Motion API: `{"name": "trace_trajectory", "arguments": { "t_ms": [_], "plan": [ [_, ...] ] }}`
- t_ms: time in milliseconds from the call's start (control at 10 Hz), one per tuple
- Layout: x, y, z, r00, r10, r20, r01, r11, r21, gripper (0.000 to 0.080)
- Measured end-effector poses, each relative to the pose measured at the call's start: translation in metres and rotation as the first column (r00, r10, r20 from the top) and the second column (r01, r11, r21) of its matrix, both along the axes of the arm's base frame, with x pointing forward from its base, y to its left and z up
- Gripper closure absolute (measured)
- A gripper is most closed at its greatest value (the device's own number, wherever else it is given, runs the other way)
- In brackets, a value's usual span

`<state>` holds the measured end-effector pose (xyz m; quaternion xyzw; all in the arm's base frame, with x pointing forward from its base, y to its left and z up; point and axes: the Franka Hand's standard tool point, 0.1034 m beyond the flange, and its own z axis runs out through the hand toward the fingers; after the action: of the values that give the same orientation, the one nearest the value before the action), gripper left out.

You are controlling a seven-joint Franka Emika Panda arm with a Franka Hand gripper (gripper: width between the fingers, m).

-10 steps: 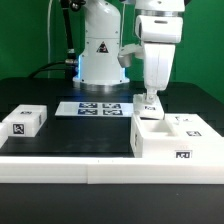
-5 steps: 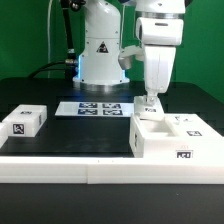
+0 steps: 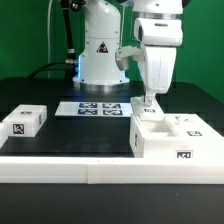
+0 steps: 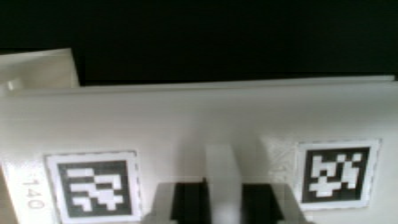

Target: Assemble cabinet

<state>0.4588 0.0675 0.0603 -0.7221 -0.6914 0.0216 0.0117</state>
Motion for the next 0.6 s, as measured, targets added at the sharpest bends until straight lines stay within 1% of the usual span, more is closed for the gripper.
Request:
{"name": "trace_trajectory", "arguments": {
  "t_ms": [500,600],
  "plan": [
    [0.0007,-0.0007,-0.001,1.0,0.018,0.003,-0.018,1.0,0.0,0.0731],
    [0.0055,-0.0042,-0.0023,0.999,0.037,0.011,-0.037,0.999,0.006,0.0731]
  ]
}}
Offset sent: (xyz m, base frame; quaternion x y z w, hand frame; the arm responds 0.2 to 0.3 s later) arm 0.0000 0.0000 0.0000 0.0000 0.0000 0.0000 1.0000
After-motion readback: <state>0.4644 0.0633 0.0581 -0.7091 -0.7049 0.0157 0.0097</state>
